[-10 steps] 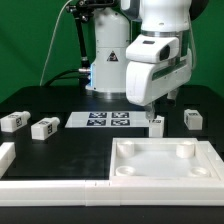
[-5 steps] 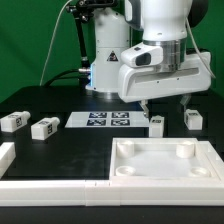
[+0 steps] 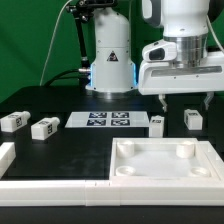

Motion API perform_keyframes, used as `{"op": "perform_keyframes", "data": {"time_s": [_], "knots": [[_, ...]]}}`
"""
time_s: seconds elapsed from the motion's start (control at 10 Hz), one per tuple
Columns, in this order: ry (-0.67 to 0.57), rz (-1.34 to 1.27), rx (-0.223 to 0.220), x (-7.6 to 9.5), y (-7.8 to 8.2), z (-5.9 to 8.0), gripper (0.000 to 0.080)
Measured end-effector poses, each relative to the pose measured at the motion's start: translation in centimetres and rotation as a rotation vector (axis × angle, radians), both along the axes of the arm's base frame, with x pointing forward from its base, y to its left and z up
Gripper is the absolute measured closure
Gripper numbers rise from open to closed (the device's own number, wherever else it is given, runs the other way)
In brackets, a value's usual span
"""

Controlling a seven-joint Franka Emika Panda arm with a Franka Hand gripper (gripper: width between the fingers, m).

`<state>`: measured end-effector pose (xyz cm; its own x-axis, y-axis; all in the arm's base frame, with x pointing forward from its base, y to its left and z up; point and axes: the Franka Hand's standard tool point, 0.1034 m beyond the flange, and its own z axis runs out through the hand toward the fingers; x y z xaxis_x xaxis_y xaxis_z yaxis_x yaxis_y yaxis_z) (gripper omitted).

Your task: Assemble one leg

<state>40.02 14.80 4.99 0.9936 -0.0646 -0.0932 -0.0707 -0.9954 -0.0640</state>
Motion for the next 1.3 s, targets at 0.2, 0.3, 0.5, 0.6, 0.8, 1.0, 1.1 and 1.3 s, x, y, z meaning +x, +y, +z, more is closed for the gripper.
{"op": "perform_keyframes", "data": {"time_s": [0.2,0.3,0.5,0.6,0.8,1.0,1.1,1.3], "knots": [[0.019,0.008,-0.003,-0.2,-0.1,-0.1,0.015],[0.135,0.029,-0.011,-0.8,-0.5,0.0,0.015],[0.298,0.043,-0.022,-1.5,0.1,-0.2,0.015],[0.375,0.056,-0.026,-1.6,0.7,-0.2,0.015],[0.524,0.116,-0.002,-1.6,1.4,-0.1,0.015],[0.708,0.155,0.024,-1.6,2.0,-0.7,0.015],[0.784,0.151,0.014,-1.9,2.1,-1.0,0.015],[1.005,0.139,-0.052,-3.9,2.5,-1.7,0.015]]}}
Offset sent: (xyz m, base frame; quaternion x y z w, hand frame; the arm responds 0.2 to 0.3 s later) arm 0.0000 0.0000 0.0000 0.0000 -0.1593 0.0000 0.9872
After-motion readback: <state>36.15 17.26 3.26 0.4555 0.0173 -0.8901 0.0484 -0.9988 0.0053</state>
